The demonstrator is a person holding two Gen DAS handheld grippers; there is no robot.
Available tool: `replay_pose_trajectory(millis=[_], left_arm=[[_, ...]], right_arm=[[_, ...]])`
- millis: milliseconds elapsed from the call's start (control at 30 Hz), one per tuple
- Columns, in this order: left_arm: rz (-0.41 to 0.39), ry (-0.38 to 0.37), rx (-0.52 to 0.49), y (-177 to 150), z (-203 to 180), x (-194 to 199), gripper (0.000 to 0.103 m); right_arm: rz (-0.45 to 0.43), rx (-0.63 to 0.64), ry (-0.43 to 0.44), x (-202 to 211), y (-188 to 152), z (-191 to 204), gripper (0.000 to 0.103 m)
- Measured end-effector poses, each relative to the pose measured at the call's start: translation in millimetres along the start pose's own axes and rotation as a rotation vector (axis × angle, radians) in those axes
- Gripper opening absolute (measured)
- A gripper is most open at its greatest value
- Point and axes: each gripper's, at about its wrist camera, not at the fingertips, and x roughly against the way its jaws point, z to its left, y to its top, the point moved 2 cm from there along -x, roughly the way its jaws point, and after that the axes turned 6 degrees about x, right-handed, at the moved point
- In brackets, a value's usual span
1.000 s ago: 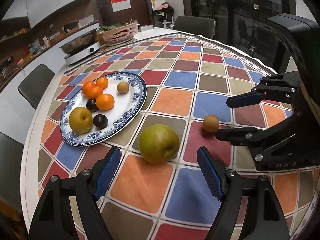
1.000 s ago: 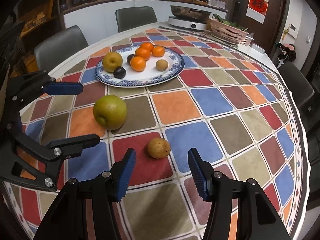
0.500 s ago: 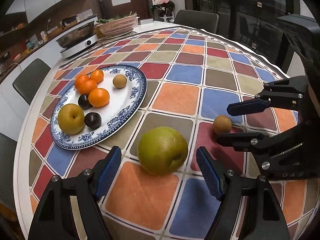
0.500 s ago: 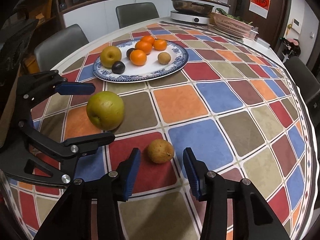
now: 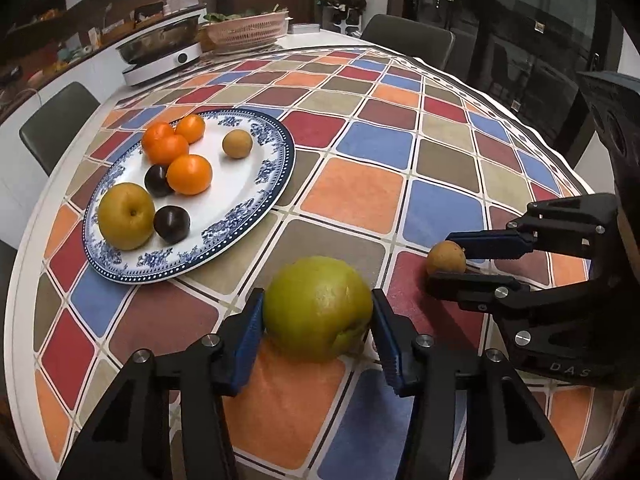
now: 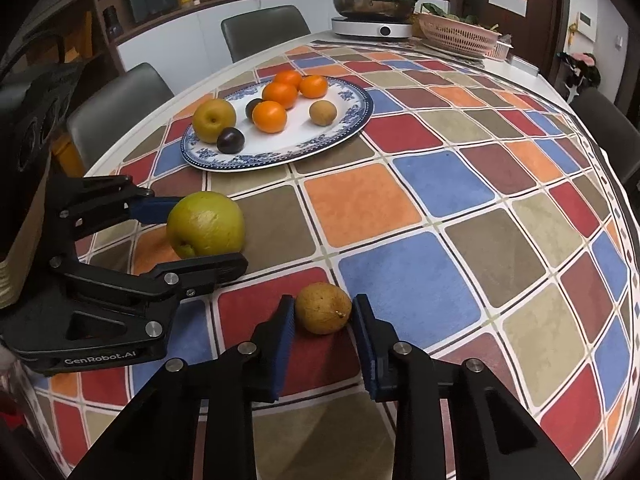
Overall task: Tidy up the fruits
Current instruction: 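Grasp the green pear with the left tool while the right tool grasps the brown kiwi, then carry the green pear and kiwi over the plate with both tools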
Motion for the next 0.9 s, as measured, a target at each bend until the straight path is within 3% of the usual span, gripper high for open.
replay_pose_trajectory(millis=[200,900], left_arm=[[-0.001,-0.001,0.03,-2.5,1.2,6.2,0.05],[-0.126,0.057,0.146,-2.0,15.5,80.5,0.05]], right_arm=[[-0.023,-0.033,0.004,5.7,2.1,-1.4,0.03],[-0.153,-0.007,0.003,59.0,23.1,28.0,0.03]])
